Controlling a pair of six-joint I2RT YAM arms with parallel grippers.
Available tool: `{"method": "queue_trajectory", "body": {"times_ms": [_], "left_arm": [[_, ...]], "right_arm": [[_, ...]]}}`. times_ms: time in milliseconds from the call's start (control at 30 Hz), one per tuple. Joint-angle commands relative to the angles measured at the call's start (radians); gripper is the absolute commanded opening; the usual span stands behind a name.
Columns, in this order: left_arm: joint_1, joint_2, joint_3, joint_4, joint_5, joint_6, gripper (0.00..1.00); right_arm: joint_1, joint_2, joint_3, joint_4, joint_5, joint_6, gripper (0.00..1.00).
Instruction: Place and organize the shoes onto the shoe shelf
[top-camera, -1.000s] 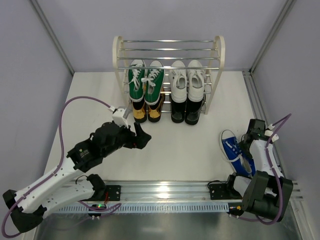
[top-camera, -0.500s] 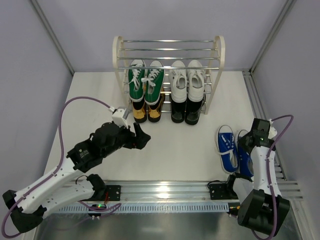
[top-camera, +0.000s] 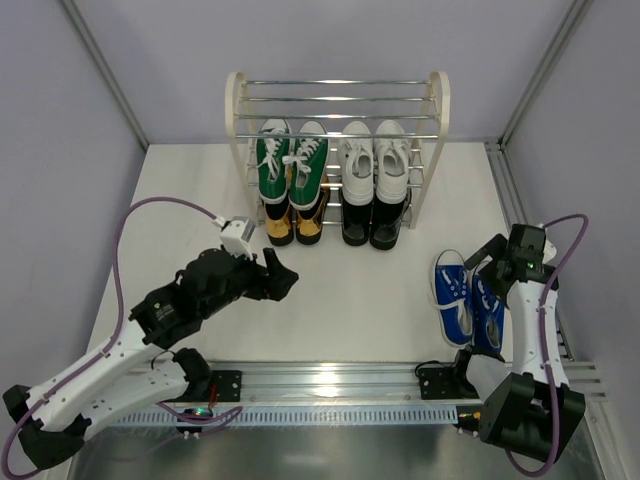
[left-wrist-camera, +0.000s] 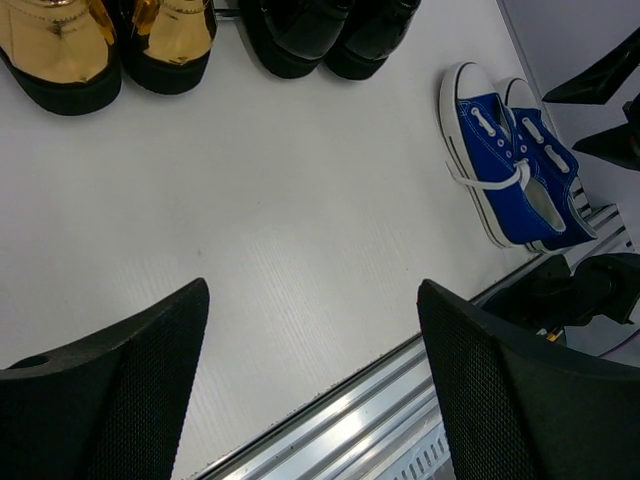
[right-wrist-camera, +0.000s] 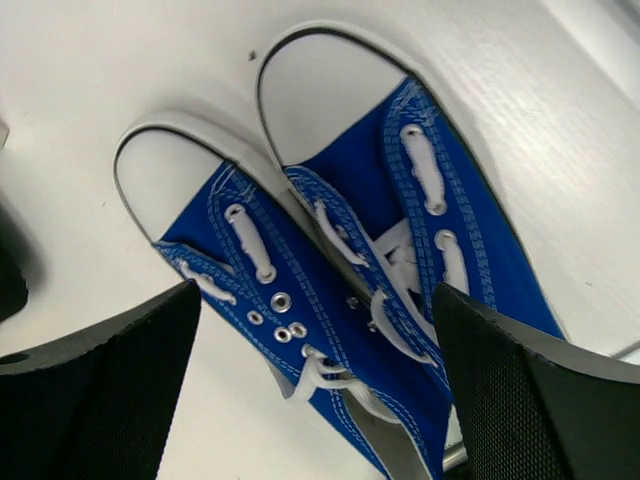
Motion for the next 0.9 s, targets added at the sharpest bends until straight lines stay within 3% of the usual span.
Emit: {"method": "queue_trajectory", "body": {"times_ms": [0,200,567,867], "left_arm": [[-0.003,-0.036,-0.012,0.021,-0.014,0.006,0.83],[-0.001,-0.064,-0.031,0.034,0.006,0.006,0.83],[-0.001,-0.145,-0.051,0.011,-0.002,0.001,0.83],[-0.001,-0.167,-0.054,-0.019,-0.022,-0.008,0.83]], "right_arm": [[0.000,-0.044,0.089,-0.083,0.226,0.025,1.00],[-0.012,0.025,0.106,-0.107,0.291,0.017,1.00],[-0.018,0.157,-0.051,0.124,0.013,-0.030,1.00],[-0.018,0.149,-0.146,0.265,-0.226,-0.032,1.00]]}}
